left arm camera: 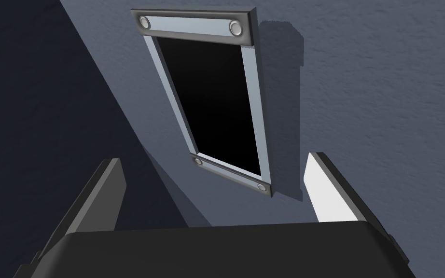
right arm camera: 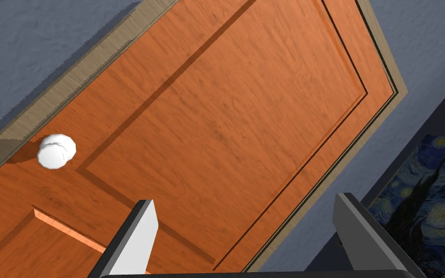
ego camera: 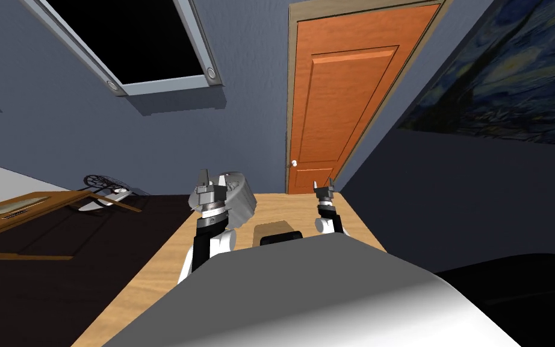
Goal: Pull the door open
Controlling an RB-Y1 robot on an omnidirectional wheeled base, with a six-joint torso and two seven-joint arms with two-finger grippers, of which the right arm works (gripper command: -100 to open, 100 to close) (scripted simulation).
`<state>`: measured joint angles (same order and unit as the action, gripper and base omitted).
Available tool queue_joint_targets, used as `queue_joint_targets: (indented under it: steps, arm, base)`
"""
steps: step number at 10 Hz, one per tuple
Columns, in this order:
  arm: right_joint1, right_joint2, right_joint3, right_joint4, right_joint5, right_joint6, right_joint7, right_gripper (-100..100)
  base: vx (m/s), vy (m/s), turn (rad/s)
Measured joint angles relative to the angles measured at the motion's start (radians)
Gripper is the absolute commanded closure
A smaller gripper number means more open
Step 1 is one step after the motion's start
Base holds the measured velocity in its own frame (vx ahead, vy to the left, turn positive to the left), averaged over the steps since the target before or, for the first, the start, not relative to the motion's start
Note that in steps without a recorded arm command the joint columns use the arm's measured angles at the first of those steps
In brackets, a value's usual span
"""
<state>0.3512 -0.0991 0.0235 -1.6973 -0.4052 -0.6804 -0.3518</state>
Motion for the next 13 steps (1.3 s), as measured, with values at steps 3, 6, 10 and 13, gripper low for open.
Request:
queue_joint_targets:
  steps: [3, 6, 10, 13]
  arm:
    - [-0.016, -0.011, 0.007, 0.055, -0.045, -0.009, -0.064, -100]
    - [-0.034, -0.021, 0.020, 0.127, -0.087, -0.035, -0.133, -100]
    - [-0.069, -0.030, 0.031, 0.221, -0.145, -0.057, -0.219, -100]
    - [-0.092, -0.039, 0.040, 0.292, -0.188, -0.074, -0.283, -100]
  base:
    - [0.100, -0.025, 0.118]
    - [0.099, -0.034, 0.114]
    - [0.090, -0.041, 0.122]
    - [0.089, -0.035, 0.108]
